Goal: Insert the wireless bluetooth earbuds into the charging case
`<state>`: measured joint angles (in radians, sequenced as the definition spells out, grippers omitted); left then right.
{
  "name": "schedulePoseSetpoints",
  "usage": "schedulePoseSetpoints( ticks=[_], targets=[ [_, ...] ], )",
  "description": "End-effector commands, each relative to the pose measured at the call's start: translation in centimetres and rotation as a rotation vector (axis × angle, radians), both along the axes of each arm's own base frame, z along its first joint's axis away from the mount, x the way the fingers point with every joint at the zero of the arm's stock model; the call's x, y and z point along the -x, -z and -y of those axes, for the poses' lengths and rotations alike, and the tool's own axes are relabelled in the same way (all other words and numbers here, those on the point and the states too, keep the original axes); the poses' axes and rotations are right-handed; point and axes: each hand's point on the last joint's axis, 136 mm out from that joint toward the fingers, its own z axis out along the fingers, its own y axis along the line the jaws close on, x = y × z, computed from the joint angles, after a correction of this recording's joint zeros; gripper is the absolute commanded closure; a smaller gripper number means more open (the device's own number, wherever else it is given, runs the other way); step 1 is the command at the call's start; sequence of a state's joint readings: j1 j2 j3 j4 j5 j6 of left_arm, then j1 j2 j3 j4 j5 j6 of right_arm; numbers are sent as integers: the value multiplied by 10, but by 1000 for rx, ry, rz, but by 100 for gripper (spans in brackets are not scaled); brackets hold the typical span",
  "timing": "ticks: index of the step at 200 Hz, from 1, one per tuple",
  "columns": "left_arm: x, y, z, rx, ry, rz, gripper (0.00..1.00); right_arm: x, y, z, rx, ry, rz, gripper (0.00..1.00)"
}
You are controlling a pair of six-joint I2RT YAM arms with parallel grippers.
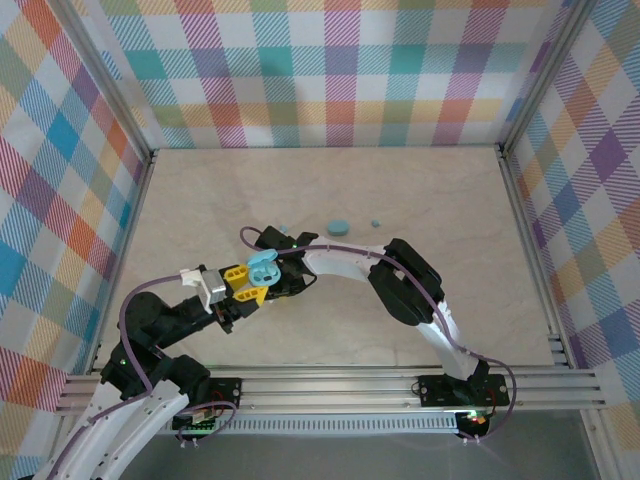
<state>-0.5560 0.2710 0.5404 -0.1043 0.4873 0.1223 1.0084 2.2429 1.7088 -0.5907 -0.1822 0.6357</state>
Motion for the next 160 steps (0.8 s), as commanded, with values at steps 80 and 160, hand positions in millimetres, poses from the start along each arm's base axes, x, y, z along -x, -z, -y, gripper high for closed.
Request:
schedulePoseSetpoints(
  ticks=[80, 160],
  targets=[
    [6, -13, -1, 14, 12, 41, 83, -14, -25, 14, 0, -3, 99, 86],
    [-11, -11, 15, 15, 42, 76, 84, -41, -76, 93, -18, 129, 172, 87]
  ],
)
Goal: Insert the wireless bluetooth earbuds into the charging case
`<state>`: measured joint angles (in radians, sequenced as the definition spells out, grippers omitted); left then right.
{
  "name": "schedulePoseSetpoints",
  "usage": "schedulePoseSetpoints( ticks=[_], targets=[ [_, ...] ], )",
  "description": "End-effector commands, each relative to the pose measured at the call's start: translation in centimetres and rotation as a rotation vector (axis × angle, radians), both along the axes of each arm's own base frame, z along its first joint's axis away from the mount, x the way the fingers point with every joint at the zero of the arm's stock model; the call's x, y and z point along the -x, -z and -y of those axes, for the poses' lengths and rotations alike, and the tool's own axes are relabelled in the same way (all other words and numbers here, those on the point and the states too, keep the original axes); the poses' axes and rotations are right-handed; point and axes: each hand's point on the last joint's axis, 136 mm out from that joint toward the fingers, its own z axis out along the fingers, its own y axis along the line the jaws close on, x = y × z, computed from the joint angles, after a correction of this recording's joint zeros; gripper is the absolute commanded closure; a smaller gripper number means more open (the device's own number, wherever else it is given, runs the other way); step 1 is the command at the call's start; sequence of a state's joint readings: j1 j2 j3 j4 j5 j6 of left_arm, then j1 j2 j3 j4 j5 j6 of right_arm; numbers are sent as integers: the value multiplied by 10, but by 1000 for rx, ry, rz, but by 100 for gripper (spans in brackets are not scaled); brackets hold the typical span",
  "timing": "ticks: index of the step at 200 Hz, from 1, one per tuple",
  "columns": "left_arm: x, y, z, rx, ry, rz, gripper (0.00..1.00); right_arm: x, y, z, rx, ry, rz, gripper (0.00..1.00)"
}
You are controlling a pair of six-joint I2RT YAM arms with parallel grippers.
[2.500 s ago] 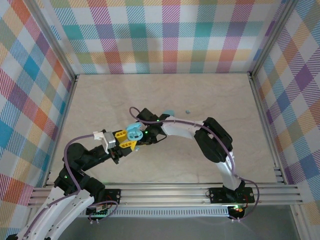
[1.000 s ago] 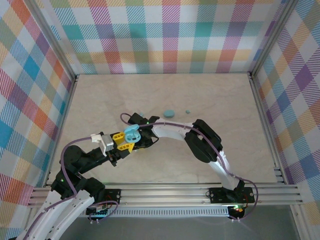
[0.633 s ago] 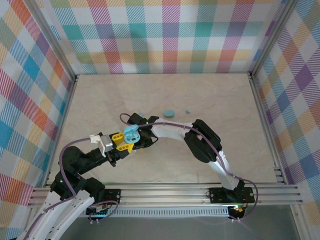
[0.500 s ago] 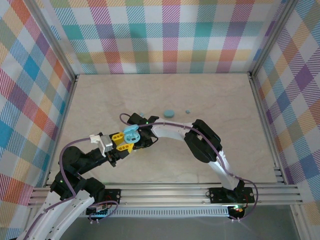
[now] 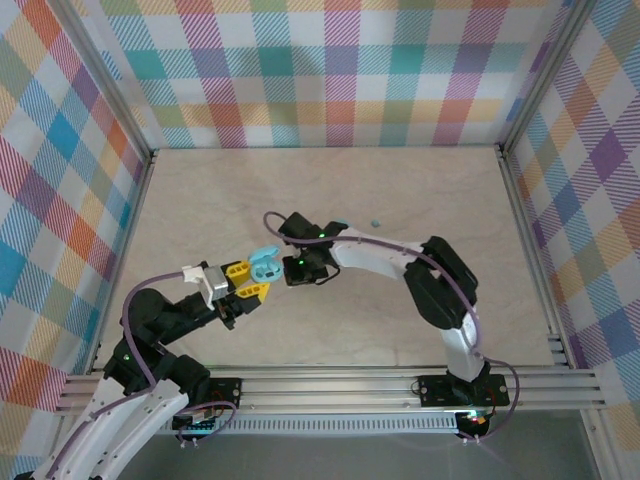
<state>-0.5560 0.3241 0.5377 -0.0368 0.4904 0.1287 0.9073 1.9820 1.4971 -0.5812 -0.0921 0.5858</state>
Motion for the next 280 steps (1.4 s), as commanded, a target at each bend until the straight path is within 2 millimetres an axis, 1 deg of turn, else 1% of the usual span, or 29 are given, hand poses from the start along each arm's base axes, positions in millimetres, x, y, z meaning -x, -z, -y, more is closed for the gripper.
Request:
schedulePoseSetpoints(
  ticks=[1, 19, 63, 90, 111, 147, 182, 224, 280],
  targets=[
    [-2, -7, 10, 12, 40, 61, 84, -10, -28, 27, -20, 39, 51, 87],
    [-8, -8, 18, 3, 67, 67, 84, -12, -46, 49, -27, 71, 79, 87],
    [-26, -5, 39, -32, 121, 88, 85, -10, -102, 99, -47, 130, 184, 87],
    [-40, -2, 53, -57, 142, 90, 86, -3, -130, 123, -57, 157, 233, 87],
    [-48, -1, 62, -63, 161, 101, 87, 4, -155, 135, -94, 169, 279, 87],
    [-61, 0, 73, -81, 169, 115, 87, 17, -192, 145, -160, 164, 333, 87],
    [-71, 2, 83, -96, 173, 123, 87, 27, -219, 147, -234, 149, 364, 88],
    [-77, 5, 90, -116, 182, 128, 87, 36, -238, 138, -321, 124, 350, 88],
    [-87, 13, 98, -137, 179, 114, 88, 39, -258, 129, -389, 111, 349, 89]
  ],
)
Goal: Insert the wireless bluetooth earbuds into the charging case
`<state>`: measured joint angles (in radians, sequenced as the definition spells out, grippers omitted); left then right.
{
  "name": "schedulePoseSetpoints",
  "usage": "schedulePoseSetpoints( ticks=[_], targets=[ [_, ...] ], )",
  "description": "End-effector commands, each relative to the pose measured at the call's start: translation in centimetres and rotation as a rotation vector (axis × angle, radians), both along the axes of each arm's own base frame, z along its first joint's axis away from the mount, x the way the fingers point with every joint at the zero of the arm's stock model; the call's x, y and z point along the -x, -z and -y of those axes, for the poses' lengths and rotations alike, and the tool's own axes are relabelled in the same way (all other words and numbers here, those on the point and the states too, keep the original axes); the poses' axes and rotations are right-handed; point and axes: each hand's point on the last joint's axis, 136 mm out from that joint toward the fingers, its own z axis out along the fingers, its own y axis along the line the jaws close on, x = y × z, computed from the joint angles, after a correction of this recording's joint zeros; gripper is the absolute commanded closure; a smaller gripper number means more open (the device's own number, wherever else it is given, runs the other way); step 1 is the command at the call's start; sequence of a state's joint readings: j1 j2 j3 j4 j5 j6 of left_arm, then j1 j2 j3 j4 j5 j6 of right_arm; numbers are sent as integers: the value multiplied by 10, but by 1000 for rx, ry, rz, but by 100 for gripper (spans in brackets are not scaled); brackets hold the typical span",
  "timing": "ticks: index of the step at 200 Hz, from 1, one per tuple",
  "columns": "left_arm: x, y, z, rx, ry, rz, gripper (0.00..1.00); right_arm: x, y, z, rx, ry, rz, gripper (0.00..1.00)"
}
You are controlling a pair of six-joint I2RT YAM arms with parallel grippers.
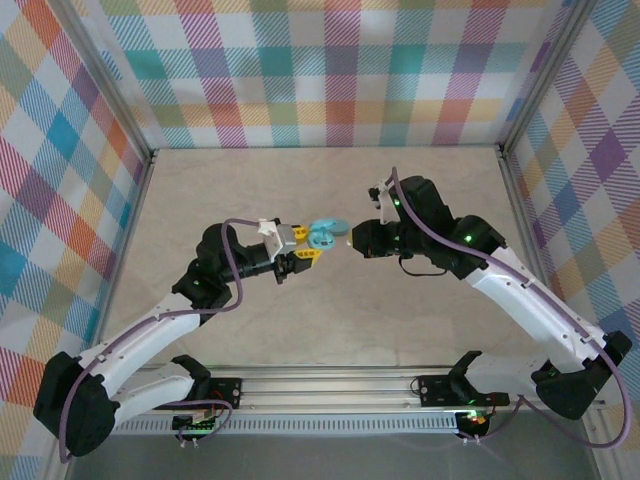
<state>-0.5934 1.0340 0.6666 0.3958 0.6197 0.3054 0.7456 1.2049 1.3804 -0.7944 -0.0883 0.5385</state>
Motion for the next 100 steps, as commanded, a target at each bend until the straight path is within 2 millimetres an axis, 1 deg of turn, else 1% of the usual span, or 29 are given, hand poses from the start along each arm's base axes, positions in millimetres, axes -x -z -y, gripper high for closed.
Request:
schedulePoseSetpoints(
  ticks=[1, 28, 56, 100],
  targets=[
    [1, -20, 5, 27, 22, 74, 88, 5, -26, -6, -70, -22, 25, 89],
    [-2, -20, 8, 25, 23, 71, 88, 3, -35, -16, -93, -32, 51, 89],
    [-3, -16, 10, 19, 27, 65, 88, -1, -26, -27, -104, -29, 47, 90],
    [-2, -16, 10, 19, 27, 62, 88, -6, -28, -41, -117, -26, 74, 90]
  ],
)
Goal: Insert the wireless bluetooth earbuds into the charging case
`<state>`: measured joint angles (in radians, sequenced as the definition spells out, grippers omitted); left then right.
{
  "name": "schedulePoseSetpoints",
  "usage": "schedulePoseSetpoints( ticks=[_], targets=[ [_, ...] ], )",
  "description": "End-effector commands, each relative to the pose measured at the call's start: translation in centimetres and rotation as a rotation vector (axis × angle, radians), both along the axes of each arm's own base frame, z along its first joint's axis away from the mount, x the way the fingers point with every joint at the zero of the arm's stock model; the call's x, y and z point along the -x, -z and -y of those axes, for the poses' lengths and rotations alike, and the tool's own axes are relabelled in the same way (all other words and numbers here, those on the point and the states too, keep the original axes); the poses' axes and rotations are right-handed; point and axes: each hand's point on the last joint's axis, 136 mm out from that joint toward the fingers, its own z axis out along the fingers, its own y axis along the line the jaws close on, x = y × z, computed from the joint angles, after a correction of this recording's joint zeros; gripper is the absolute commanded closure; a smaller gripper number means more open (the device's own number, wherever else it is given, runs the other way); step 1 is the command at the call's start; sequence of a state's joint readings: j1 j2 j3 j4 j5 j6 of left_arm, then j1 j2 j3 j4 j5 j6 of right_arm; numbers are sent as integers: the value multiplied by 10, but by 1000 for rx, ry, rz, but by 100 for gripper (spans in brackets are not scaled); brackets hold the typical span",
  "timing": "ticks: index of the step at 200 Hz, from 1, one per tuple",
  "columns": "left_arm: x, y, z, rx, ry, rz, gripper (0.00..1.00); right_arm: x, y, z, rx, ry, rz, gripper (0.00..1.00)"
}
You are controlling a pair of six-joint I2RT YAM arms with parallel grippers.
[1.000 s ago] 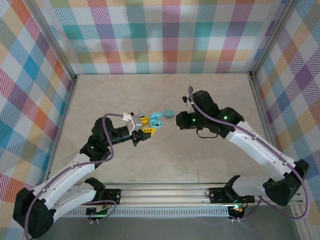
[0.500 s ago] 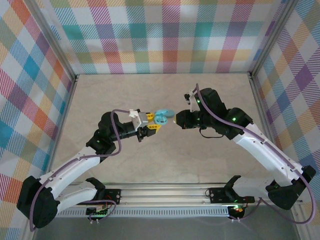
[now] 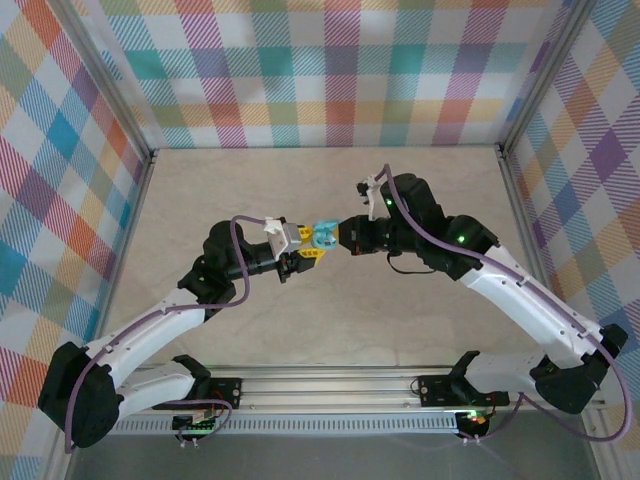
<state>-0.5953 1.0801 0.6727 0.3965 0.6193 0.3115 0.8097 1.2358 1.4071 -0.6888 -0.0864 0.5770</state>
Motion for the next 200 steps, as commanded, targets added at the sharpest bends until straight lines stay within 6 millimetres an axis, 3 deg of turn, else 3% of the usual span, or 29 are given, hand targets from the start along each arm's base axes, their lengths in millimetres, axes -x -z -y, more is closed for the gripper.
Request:
schedulePoseSetpoints(
  ticks=[1, 200],
  targets=[
    [4, -28, 5, 44, 25, 89, 88, -6, -7, -10, -32, 13, 26, 90],
    [8, -34, 3, 51, 19, 98, 88, -7, 15, -36, 42, -9, 11, 88]
  ],
)
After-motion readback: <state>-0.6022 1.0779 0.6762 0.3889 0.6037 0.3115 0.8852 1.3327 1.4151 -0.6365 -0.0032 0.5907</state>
